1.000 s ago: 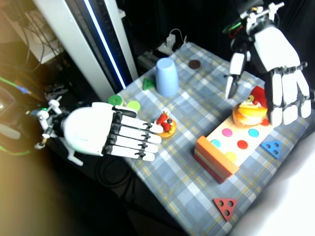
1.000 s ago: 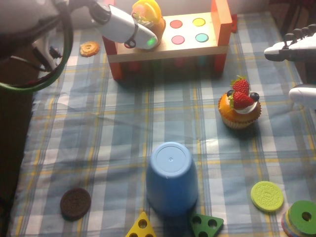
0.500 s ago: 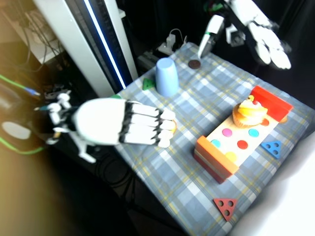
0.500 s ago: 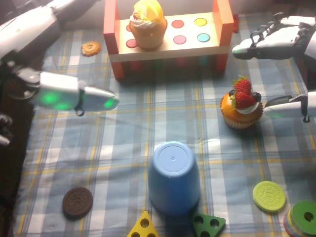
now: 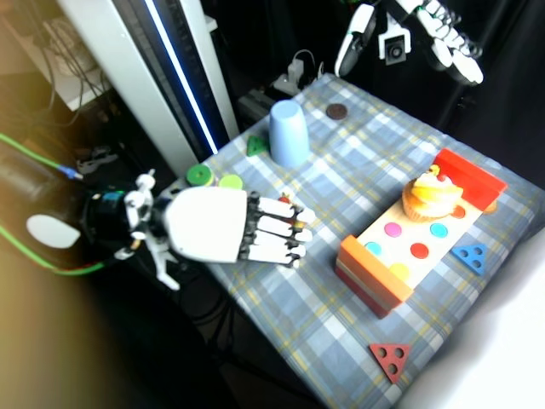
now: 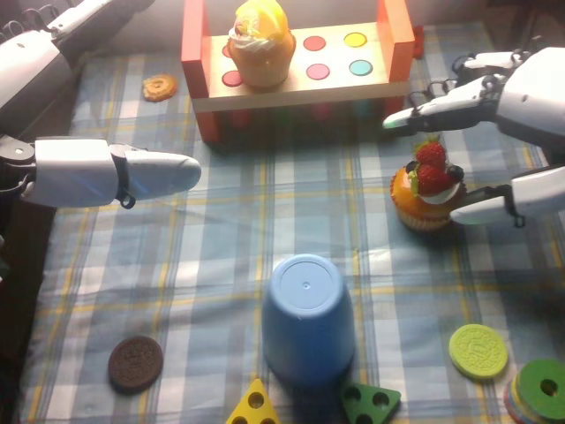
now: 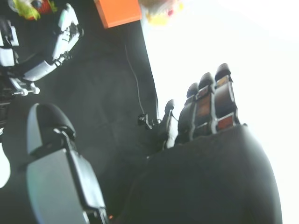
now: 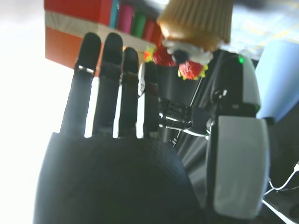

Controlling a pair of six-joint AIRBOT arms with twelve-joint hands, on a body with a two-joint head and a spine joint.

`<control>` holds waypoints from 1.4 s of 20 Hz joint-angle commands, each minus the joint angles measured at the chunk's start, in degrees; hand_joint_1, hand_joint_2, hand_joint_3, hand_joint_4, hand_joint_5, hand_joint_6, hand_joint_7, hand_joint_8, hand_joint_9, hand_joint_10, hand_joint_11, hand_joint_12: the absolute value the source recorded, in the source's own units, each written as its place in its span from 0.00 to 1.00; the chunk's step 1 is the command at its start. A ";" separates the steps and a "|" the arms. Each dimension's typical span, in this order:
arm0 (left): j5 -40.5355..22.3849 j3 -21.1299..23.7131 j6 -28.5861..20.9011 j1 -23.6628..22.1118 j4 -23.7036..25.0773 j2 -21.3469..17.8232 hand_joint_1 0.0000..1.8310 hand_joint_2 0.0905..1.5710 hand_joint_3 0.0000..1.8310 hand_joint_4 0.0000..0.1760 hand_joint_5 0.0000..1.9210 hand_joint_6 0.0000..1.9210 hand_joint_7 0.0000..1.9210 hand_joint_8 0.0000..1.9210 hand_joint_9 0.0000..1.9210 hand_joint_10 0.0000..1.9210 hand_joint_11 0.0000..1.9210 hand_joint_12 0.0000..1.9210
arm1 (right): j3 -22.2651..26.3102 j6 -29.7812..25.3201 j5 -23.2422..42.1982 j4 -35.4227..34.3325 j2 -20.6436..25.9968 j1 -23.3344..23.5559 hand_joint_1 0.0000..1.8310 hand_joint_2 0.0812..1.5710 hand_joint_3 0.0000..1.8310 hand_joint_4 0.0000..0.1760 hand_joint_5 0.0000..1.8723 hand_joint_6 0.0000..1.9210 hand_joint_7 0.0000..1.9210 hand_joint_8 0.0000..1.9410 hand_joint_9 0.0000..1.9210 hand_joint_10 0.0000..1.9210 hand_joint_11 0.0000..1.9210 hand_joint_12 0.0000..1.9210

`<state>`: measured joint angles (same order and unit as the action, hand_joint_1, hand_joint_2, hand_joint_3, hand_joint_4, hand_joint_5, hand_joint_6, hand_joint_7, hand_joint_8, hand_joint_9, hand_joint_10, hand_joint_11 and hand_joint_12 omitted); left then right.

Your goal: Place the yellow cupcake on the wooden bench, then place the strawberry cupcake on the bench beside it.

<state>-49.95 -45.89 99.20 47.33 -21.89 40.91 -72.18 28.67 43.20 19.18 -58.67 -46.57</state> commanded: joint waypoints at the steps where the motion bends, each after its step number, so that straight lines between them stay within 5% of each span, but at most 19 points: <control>1: -7.28 -0.15 -0.14 -0.58 0.74 -0.25 0.36 0.49 0.01 1.00 0.00 0.00 0.00 0.00 0.00 0.00 0.00 0.00 | -0.27 -0.11 5.18 -1.13 -0.27 1.00 0.50 0.61 0.00 0.55 0.25 0.00 0.35 0.01 0.39 0.01 0.12 0.62; 5: -7.03 -0.17 -0.14 -0.49 0.21 -0.20 0.35 0.49 0.00 1.00 0.00 0.00 0.00 0.00 0.00 0.00 0.00 0.00 | -0.66 -0.11 3.93 -0.14 -1.11 1.70 0.51 0.63 0.00 0.23 0.31 0.00 0.41 0.01 0.42 0.02 0.13 0.61; 6: -7.03 -0.17 -0.14 -0.41 0.18 -0.20 0.35 0.49 0.00 1.00 0.00 0.00 0.00 0.00 0.00 0.00 0.00 0.00 | -0.67 -0.11 3.86 -0.07 -1.16 1.72 0.55 0.61 0.00 0.25 0.34 0.00 0.45 0.04 0.38 0.39 0.16 0.80; 7: -7.02 -0.17 -0.14 -0.38 0.17 -0.20 0.36 0.49 0.00 1.00 0.00 0.00 0.00 0.00 0.00 0.00 0.00 0.00 | -0.69 -0.11 3.82 -0.07 -1.16 1.72 0.56 0.63 0.00 0.23 0.38 0.00 0.50 0.06 0.34 0.56 0.19 0.85; 8: -7.02 -0.17 -0.14 -0.37 0.13 -0.20 0.37 0.49 0.00 1.00 0.00 0.00 0.00 0.00 0.00 0.00 0.00 0.00 | -0.72 -0.11 3.74 -0.07 -1.16 1.72 0.55 0.65 0.00 0.13 0.42 0.00 0.51 0.17 0.33 0.69 0.22 0.92; 9: -7.00 -0.17 -0.14 -0.35 0.08 -0.20 0.36 0.49 0.00 1.00 0.00 0.00 0.00 0.00 0.00 0.00 0.00 0.00 | -0.74 -0.11 3.71 -0.07 -1.18 1.72 0.58 0.69 0.00 0.00 0.48 0.43 0.49 0.48 0.36 0.90 0.30 0.98; 10: -6.99 -0.17 -0.14 -0.34 0.02 -0.18 0.35 0.49 0.00 1.00 0.00 0.00 0.00 0.00 0.00 0.00 0.00 0.00 | -0.74 -0.11 3.71 -0.08 -1.18 1.72 0.61 0.70 0.00 0.00 0.51 0.50 0.47 0.70 0.38 0.97 0.37 1.00; 11: -6.99 -0.17 -0.14 -0.26 -0.08 -0.15 0.35 0.49 0.00 1.00 0.00 0.00 0.00 0.00 0.00 0.00 0.00 0.00 | -0.74 -0.12 3.82 -0.19 -1.17 1.72 0.60 0.71 0.00 0.00 0.50 0.54 0.47 0.79 0.40 0.99 0.38 1.00; 13: -7.00 -0.25 -0.14 0.28 -0.67 -0.10 0.35 0.48 0.00 1.00 0.00 0.00 0.00 0.00 0.00 0.00 0.00 0.00 | -0.87 -0.12 5.29 -1.29 -1.08 2.09 0.58 0.73 0.00 0.00 0.47 0.59 0.47 0.69 0.38 0.89 0.30 1.00; 16: -6.76 -0.36 -0.14 1.01 -1.13 -0.08 0.34 0.49 0.00 1.00 0.00 0.00 0.00 0.00 0.00 0.00 0.00 0.00 | -0.85 -0.41 7.84 -1.52 -0.24 3.62 0.68 0.71 0.00 0.00 0.51 0.41 0.50 0.66 0.43 0.67 0.34 0.86; 17: -6.73 -0.37 -0.14 1.04 -1.14 -0.08 0.34 0.49 0.00 1.00 0.00 0.00 0.00 0.00 0.00 0.00 0.00 0.00 | -0.85 -0.53 8.80 -1.53 -0.03 4.11 0.62 0.70 0.00 0.00 0.51 0.50 0.48 0.56 0.45 0.63 0.37 0.82; 20: -6.67 -0.43 -0.14 1.19 -1.20 -0.10 0.39 0.49 0.00 1.00 0.00 0.00 0.00 0.00 0.00 0.00 0.00 0.00 | -0.92 -0.80 13.08 -1.47 0.41 8.06 0.66 0.70 0.00 0.00 0.56 0.43 0.47 0.61 0.41 0.46 0.27 0.74; 22: -6.61 -0.45 -0.14 1.22 -1.17 -0.05 0.39 0.49 0.00 1.00 0.00 0.00 0.00 0.00 0.00 0.00 0.00 0.00 | -1.95 -0.78 14.82 -1.43 -0.20 12.09 0.69 0.69 0.00 0.00 0.56 0.33 0.51 0.62 0.44 0.49 0.19 0.65; 23: -6.55 -0.49 -0.14 1.22 -1.13 0.00 0.40 0.48 0.00 1.00 0.00 0.00 0.00 0.00 0.00 0.00 0.00 0.00 | -2.88 -0.78 14.81 -1.31 -1.12 14.02 0.69 0.69 0.00 0.00 0.57 0.31 0.52 0.62 0.48 0.55 0.33 0.75; 24: -6.41 -0.59 -0.13 1.22 -1.07 0.08 0.41 0.49 0.00 1.00 0.00 0.00 0.00 0.00 0.00 0.00 0.00 0.00 | -4.11 -0.78 14.51 -1.27 -2.19 15.71 0.70 0.67 0.00 0.00 0.58 0.31 0.55 0.57 0.49 0.62 0.43 0.80; 25: -6.23 -0.70 -0.13 1.20 -1.00 0.20 0.41 0.49 0.00 1.00 0.00 0.00 0.00 0.00 0.00 0.00 0.00 0.00 | -5.10 -0.78 13.83 -1.27 -3.16 17.00 0.74 0.68 0.00 0.00 0.53 0.44 0.59 0.40 0.47 0.64 0.32 0.72; 26: -6.07 -0.85 -0.14 1.10 -0.94 0.36 0.41 0.49 0.00 1.00 0.00 0.00 0.00 0.00 0.00 0.00 0.00 0.00 | -6.08 -0.78 12.82 -1.27 -4.14 18.39 0.75 0.68 0.00 0.00 0.52 0.52 0.62 0.31 0.45 0.61 0.25 0.64; 27: -5.80 -1.11 -0.14 0.84 -0.79 0.67 0.41 0.49 0.00 1.00 0.00 0.00 0.00 0.00 0.00 0.00 0.00 0.00 | -8.03 -0.78 10.14 -0.89 -6.14 20.65 0.69 0.67 0.00 0.00 0.54 0.54 0.59 0.33 0.45 0.33 0.22 0.57; 28: -5.58 -1.25 -0.14 0.65 -0.65 0.85 0.40 0.49 0.00 1.00 0.00 0.00 0.00 0.00 0.00 0.00 0.00 0.00 | -9.14 -0.78 8.04 -0.28 -7.27 22.02 0.74 0.68 0.00 0.00 0.51 0.57 0.60 0.34 0.45 0.54 0.22 0.55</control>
<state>-48.93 -46.96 99.29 48.62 -23.53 41.67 -81.60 28.12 46.30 21.43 -66.37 -24.97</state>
